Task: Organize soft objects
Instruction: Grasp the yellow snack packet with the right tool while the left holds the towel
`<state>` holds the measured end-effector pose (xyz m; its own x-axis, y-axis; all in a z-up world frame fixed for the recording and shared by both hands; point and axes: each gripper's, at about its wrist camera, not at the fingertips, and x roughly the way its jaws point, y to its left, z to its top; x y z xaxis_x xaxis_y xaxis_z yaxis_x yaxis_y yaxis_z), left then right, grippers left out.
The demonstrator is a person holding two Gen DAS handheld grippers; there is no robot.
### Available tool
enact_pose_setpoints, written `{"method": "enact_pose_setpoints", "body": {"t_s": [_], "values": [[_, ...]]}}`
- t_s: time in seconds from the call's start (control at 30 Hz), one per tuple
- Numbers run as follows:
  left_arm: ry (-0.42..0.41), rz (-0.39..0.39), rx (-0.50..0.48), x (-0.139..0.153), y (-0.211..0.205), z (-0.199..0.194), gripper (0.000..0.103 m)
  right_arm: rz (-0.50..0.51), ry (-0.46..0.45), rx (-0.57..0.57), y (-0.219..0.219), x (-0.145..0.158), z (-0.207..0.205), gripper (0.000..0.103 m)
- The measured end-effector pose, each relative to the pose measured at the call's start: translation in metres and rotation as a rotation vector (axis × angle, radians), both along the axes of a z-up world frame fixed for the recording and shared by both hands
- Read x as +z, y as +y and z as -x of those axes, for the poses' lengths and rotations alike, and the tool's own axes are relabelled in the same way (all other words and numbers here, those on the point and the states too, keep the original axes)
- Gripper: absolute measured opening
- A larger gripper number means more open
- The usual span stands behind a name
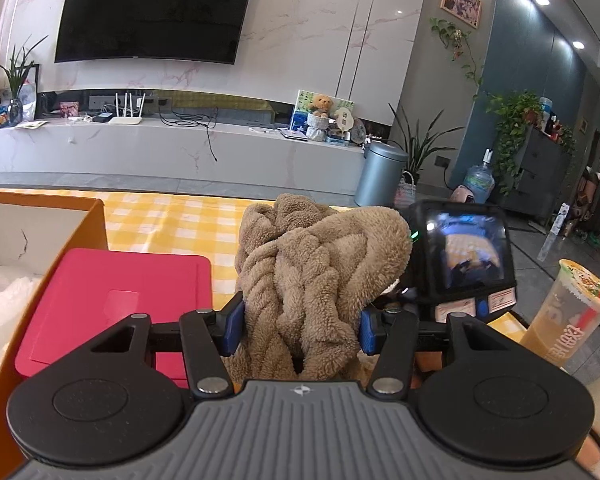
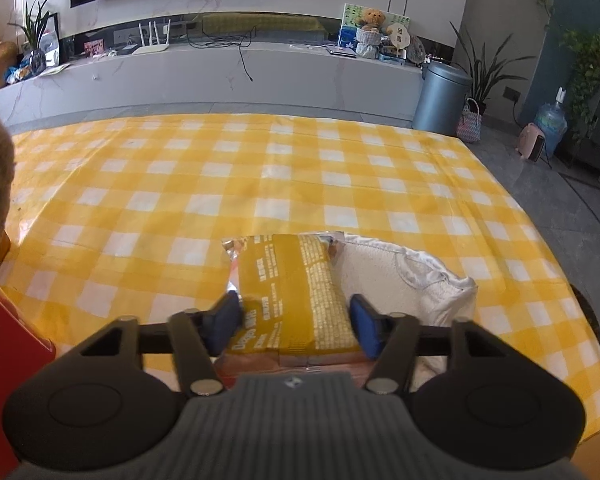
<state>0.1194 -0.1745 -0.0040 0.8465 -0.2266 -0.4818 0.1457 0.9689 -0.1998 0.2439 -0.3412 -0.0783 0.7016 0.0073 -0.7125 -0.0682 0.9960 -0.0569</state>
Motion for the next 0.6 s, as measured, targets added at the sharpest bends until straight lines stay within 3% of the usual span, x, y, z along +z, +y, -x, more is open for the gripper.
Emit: {"method": "enact_pose_setpoints", "body": {"t_s": [0.1, 0.13, 0.23, 0.37, 0.4, 0.5, 0.6], "values": [[0.003, 0.010, 0.004, 0.001, 0.003, 0.001, 0.061, -0.070, -0.015, -0.036, -0.011, 0.009, 0.001, 0.016], [0.003, 0.013, 0.006, 0.001, 0.003, 0.001, 0.061, -0.128, -0.009, -0.055, -0.018, 0.011, 0.001, 0.010], [0.002, 0.018, 0.005, 0.002, 0.004, 0.002, 0.061, -0.224, 0.011, -0.077, -0.033, 0.012, 0.001, 0.008], [0.005, 0.022, 0.005, 0.001, 0.004, 0.002, 0.061, -0.190, 0.000, -0.063, -0.025, 0.013, 0.001, 0.010], [0.005, 0.024, 0.005, 0.002, 0.004, 0.002, 0.061, -0.175, -0.008, -0.050, -0.020, 0.014, 0.001, 0.017], [0.006, 0.029, 0.006, 0.001, 0.006, 0.001, 0.061, -0.079, -0.013, 0.017, 0.001, 0.011, 0.003, 0.057], [0.005, 0.033, 0.005, 0.001, 0.007, 0.001, 0.061, 0.059, 0.008, 0.063, 0.024, -0.003, 0.000, 0.067]]}}
